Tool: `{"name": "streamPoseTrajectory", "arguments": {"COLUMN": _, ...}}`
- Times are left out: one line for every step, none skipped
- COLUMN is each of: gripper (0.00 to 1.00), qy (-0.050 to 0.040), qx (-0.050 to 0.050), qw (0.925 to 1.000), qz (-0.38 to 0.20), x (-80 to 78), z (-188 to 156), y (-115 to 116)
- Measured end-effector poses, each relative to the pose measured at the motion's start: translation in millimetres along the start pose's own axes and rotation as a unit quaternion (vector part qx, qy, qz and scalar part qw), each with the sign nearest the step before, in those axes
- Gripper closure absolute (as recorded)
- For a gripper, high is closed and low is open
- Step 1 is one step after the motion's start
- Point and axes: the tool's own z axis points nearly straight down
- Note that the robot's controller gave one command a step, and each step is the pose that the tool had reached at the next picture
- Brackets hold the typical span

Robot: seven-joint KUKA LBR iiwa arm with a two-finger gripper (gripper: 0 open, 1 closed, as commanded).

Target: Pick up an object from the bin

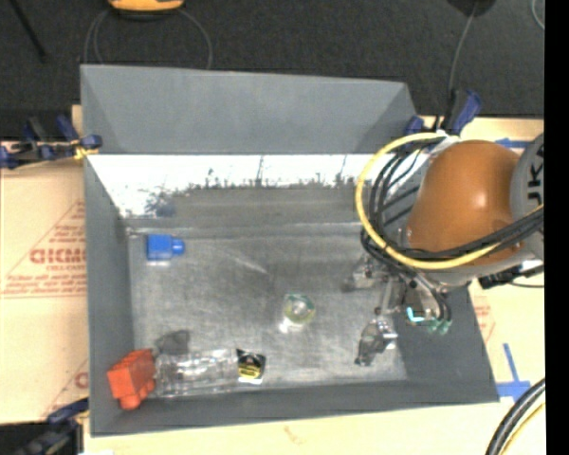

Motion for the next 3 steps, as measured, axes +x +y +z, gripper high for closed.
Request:
{"name": "streamPoseTrajectory", "arguments": {"gripper": 0.00, "qy": -0.0091, "qx": 0.002, "qw": 0.9953, "qz": -0.096, "x": -25.0, "z": 105, "y": 39}}
{"name": "streamPoseTrajectory", "arguments": {"gripper": 1.00, "qy": -0.0167, "qx": 0.001, "qw": 0.9950, "qz": -0.099, "x": -28.8, "z": 105, "y": 42}}
{"name": "streamPoseTrajectory", "arguments": {"gripper": 1.00, "qy": -0.0087, "qx": 0.001, "qw": 0.9944, "qz": -0.105, "x": -33.2, "z": -60, "y": 22}}
